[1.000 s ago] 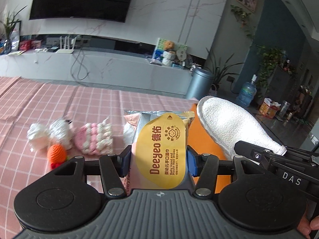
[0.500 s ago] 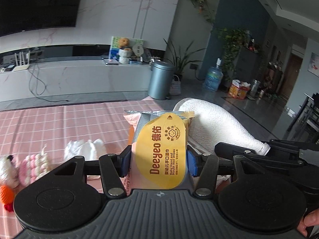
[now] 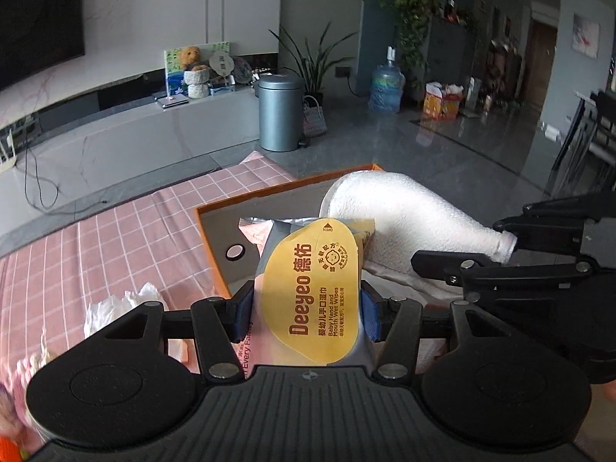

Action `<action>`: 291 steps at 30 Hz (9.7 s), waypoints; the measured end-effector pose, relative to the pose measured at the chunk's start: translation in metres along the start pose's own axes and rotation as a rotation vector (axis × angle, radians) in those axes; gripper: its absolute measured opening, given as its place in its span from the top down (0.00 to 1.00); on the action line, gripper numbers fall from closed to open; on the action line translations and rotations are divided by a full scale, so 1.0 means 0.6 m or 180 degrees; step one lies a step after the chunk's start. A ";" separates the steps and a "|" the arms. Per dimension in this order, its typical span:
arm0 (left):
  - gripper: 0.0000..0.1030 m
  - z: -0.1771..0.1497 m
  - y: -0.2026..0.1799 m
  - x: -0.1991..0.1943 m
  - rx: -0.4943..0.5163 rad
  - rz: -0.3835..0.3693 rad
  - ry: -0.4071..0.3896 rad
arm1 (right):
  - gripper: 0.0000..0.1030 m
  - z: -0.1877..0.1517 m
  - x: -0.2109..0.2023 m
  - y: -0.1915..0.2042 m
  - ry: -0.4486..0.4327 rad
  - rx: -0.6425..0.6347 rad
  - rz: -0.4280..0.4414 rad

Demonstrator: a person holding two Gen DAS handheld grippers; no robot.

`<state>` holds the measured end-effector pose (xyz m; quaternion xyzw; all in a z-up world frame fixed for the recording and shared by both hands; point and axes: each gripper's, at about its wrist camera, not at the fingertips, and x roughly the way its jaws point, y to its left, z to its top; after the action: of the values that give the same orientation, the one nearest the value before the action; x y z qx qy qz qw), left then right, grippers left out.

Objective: Organize soft objects
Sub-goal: 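Carry the snack packet and white mitt with both tools over the box, then open both tools to drop the packet and mitt into the box, then move both tools back toward the remaining items on the table, then grasp the orange crocheted fruit with the left tool while the right tool grasps the pink crocheted roll, then carry the orange fruit and pink roll with both tools over the box, then open both tools to drop the fruit and roll into the box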

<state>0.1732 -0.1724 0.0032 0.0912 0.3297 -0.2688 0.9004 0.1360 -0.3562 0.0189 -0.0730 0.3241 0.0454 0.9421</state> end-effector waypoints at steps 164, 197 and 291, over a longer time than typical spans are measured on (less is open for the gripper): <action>0.56 -0.310 0.402 -0.169 -0.2036 0.1170 -0.0087 | 0.28 0.022 0.137 0.534 -0.0179 -0.0944 0.0862; 0.56 -0.321 0.387 -0.190 -0.2171 0.1142 -0.0114 | 0.79 0.016 0.178 0.555 0.0025 -0.0844 0.0990; 0.27 -0.047 -0.080 0.036 0.0839 -0.0109 0.0706 | 0.32 -0.065 -0.028 0.026 0.0806 -0.0671 0.0266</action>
<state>0.1453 -0.2122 -0.0316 0.2320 0.3904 -0.3133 0.8340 0.0971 -0.3479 -0.0025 -0.1630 0.4364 0.1087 0.8782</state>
